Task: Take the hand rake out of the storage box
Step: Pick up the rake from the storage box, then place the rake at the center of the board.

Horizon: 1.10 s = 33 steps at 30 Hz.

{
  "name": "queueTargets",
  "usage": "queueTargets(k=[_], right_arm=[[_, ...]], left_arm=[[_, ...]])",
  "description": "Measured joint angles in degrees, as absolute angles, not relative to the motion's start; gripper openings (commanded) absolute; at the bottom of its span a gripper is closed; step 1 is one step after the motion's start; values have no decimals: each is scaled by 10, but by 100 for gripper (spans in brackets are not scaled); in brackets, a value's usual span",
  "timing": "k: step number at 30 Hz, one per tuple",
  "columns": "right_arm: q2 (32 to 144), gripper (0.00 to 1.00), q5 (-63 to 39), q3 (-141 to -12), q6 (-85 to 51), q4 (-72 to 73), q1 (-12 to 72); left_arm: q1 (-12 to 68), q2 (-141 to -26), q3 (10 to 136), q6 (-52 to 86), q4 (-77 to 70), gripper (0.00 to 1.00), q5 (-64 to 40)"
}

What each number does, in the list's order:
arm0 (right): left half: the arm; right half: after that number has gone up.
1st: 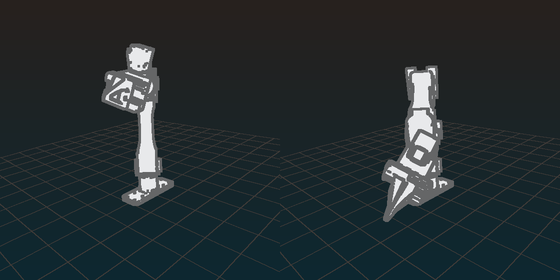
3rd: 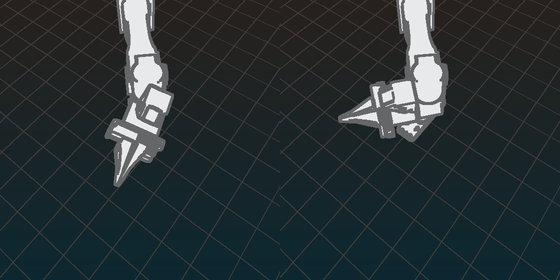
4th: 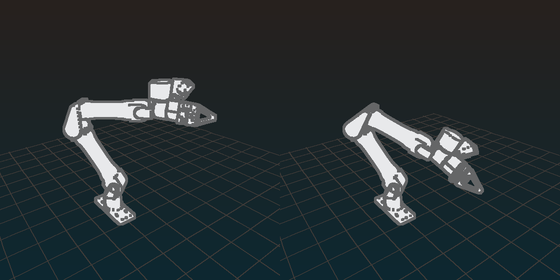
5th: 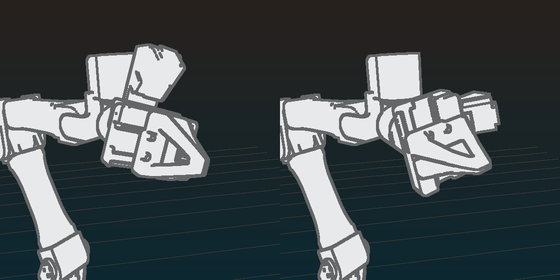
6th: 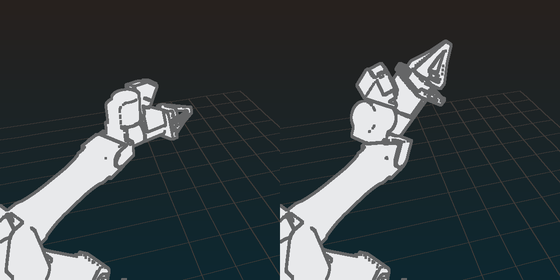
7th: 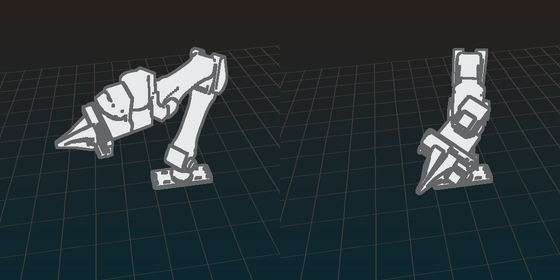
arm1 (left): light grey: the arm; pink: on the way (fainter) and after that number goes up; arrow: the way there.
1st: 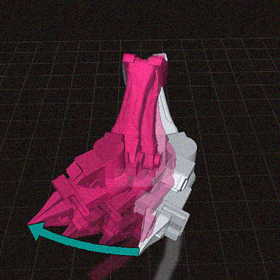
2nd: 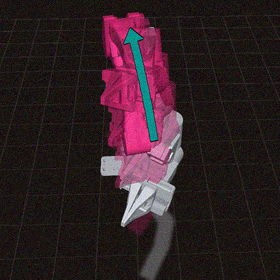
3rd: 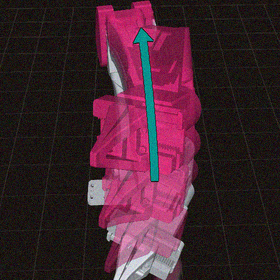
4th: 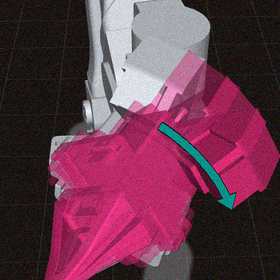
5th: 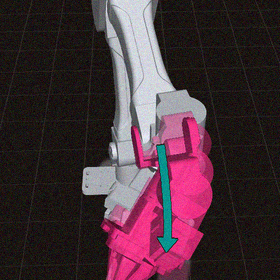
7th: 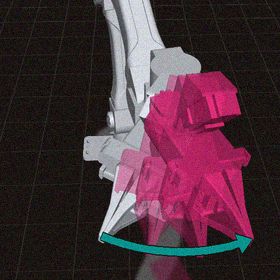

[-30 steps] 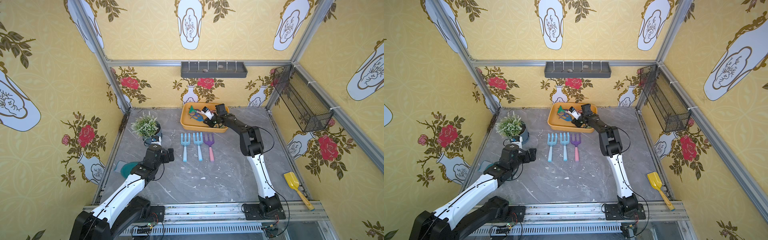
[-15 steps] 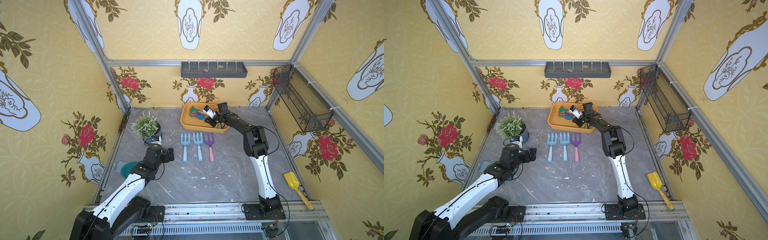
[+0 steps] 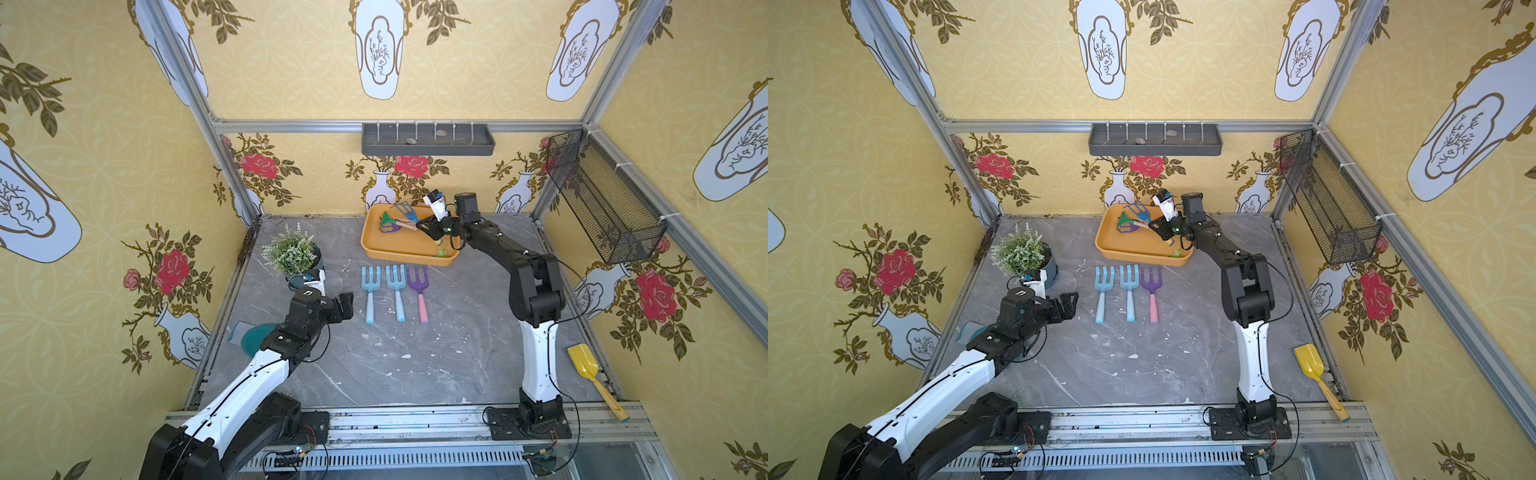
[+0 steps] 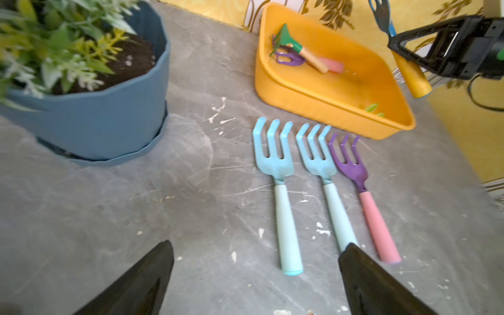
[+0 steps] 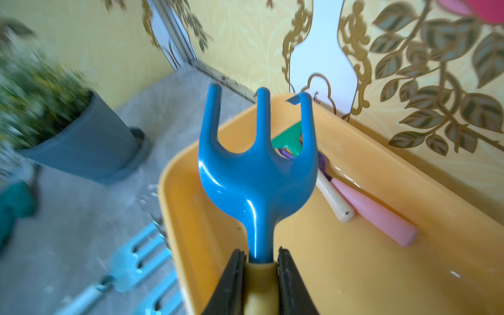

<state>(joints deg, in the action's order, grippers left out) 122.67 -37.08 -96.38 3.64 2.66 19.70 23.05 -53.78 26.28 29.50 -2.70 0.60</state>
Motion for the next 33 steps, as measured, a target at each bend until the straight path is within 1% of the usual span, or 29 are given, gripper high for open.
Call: queueTargets(k=[4, 6, 9, 13, 18, 24, 27, 33], right_arm=[[1128, 0, -413, -778, -207, 227, 195], [1106, 0, -424, -713, -314, 318, 201], [1093, 0, -429, -625, -473, 469, 216], [1091, 0, -423, -570, -599, 579, 242], [1056, 0, -401, -554, -630, 590, 282], [1057, 0, -379, -551, -647, 607, 296], [1060, 0, -382, -552, -656, 606, 307], [1051, 0, -371, -540, -658, 617, 313]], left_arm=[[232, -564, 244, 330, -152, 100, -90], [245, -594, 245, 350, -222, 100, -127], [288, -660, 271, 363, -302, 99, -173], [324, -754, 319, 376, -388, 90, -217], [334, -831, 354, 395, -448, 87, -249], [336, -851, 370, 405, -493, 81, -268], [337, -869, 385, 405, -504, 73, -270], [337, -905, 407, 411, -506, 65, -277]])
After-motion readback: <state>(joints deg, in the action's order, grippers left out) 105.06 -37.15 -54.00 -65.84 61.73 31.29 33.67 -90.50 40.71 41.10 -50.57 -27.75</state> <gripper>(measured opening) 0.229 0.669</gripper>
